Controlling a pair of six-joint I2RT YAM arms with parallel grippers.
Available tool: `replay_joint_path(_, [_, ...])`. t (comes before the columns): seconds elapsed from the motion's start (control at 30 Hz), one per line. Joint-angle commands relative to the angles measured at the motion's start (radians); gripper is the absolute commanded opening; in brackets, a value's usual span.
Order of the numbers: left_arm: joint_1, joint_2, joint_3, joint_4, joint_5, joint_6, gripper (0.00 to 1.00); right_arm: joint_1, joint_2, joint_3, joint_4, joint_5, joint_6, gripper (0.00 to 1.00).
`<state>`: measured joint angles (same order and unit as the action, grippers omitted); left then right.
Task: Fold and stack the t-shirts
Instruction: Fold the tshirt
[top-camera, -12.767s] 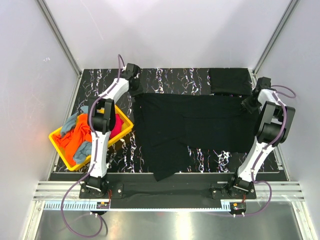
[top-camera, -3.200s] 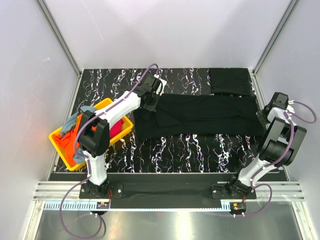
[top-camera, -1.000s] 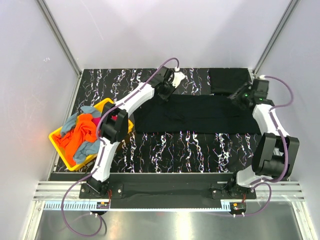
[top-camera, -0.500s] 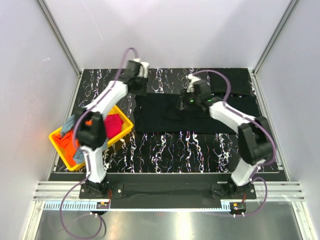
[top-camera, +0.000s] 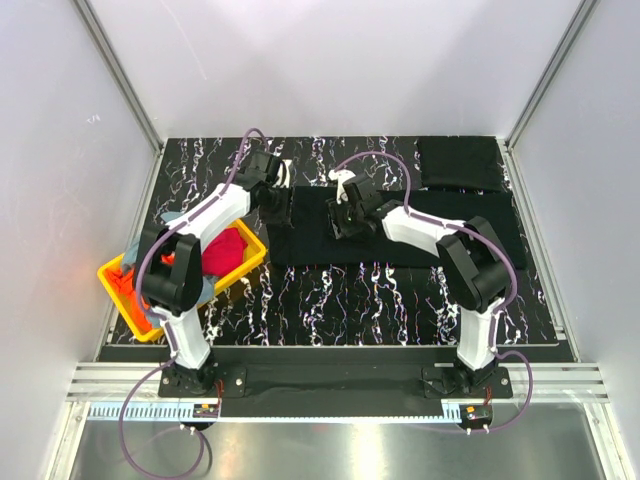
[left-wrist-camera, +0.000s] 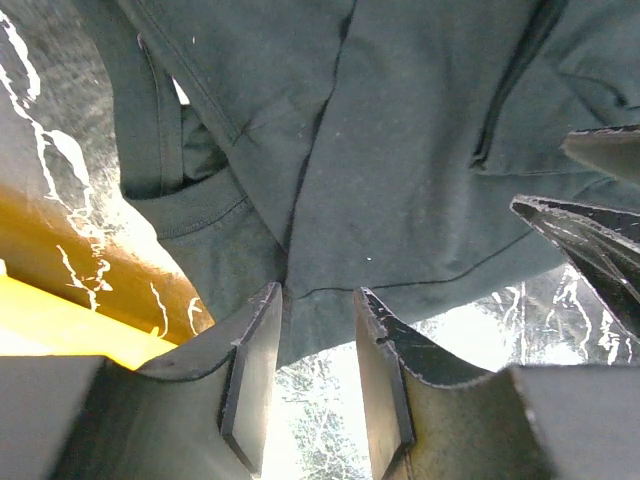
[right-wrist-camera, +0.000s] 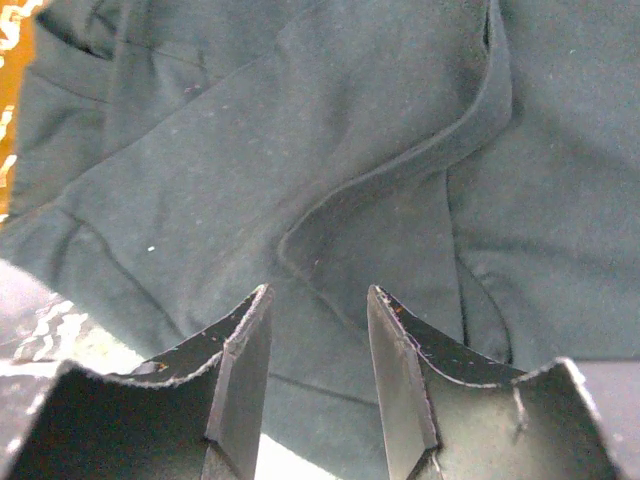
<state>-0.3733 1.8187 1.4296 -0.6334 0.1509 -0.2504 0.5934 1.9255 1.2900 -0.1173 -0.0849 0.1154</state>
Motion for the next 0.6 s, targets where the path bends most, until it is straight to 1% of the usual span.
replay_joint_path(0.0, [0.004,0.016,-0.001,0.034,0.035,-0.023,0.39,0.011,0.030,0.054,0.028,0.036,-0.057,0.50])
replay_joint_path(0.2, [-0.003,0.044,-0.023,0.034,0.022,-0.015,0.39,0.017,0.070,0.086,0.028,0.028,-0.059,0.49])
replay_joint_path(0.33, [-0.021,0.067,-0.029,0.035,0.027,-0.013,0.39,0.019,0.081,0.097,0.028,0.040,-0.057,0.45])
replay_joint_path(0.43, [-0.038,0.090,-0.031,0.035,0.045,-0.010,0.38,0.020,0.072,0.091,0.031,0.069,-0.051,0.23])
replay_joint_path(0.47, [-0.038,0.108,-0.028,0.037,0.056,-0.012,0.37,0.020,0.063,0.089,0.036,0.074,-0.056,0.08])
replay_joint_path(0.5, [-0.039,0.119,-0.026,0.037,0.067,-0.013,0.35,0.019,0.058,0.089,0.039,0.079,-0.057,0.01])
replay_joint_path(0.57, [-0.042,0.134,-0.024,0.037,0.064,-0.018,0.32,0.020,0.043,0.080,0.051,0.105,-0.054,0.00])
